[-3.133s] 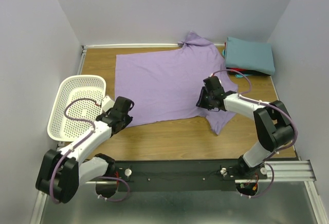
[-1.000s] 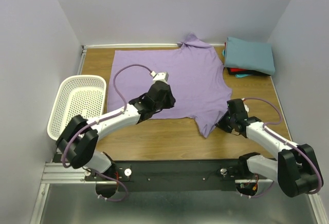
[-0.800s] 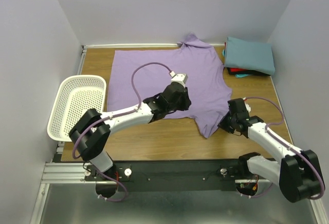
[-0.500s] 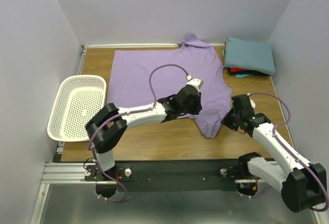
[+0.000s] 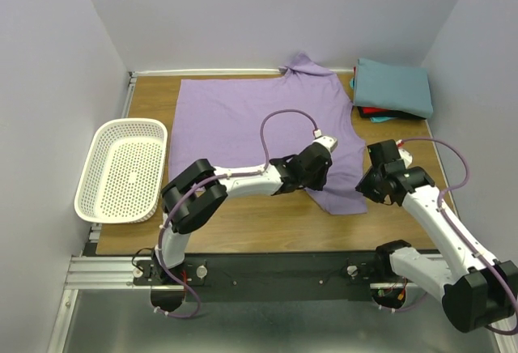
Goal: Fold and stack the t-shirts
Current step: Flatten the tshirt out
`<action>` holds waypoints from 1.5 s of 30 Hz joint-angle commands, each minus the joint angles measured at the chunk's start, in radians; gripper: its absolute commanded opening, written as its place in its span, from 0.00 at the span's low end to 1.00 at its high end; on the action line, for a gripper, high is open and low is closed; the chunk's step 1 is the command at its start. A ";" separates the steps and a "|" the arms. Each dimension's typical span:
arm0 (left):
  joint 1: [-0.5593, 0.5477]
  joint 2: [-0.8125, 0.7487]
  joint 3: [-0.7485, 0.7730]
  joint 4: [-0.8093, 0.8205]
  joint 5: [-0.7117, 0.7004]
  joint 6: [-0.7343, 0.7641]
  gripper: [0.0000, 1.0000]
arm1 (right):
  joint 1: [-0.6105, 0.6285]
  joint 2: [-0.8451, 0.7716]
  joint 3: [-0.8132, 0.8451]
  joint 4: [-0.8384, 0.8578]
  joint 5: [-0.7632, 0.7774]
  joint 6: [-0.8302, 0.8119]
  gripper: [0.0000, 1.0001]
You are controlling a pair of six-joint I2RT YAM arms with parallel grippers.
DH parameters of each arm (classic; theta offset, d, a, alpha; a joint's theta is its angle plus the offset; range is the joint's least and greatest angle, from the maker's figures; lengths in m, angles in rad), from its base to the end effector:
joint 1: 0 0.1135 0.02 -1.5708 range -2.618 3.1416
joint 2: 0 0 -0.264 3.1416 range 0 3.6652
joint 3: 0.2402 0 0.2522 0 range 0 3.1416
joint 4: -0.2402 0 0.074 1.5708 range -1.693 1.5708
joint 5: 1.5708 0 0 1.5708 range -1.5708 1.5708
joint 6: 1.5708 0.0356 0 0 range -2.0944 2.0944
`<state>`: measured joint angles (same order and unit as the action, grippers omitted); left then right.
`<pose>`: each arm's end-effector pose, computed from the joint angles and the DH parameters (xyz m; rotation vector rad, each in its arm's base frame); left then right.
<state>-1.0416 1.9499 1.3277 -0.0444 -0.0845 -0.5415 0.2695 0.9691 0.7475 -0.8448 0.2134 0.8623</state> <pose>0.2236 -0.3764 0.1971 0.5339 2.2853 -0.7410 0.1710 0.0394 0.2406 0.8286 2.4674 0.1242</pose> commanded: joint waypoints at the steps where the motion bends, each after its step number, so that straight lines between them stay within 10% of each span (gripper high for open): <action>1: -0.023 0.040 -0.002 -0.023 0.009 0.031 0.29 | 0.005 0.036 0.023 -0.074 0.050 -0.003 0.40; 29: -0.064 -0.115 -0.278 -0.034 0.022 -0.012 0.25 | 0.022 0.215 -0.140 0.306 -0.164 -0.074 0.46; 45: -0.063 -0.152 -0.128 -0.046 0.031 0.029 0.25 | 0.025 0.128 -0.304 0.328 -0.189 -0.002 0.46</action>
<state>-1.0954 1.7996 1.1316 -0.0898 -0.0586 -0.5293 0.2882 1.1229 0.4965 -0.4938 0.0624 0.8272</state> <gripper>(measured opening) 0.253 0.457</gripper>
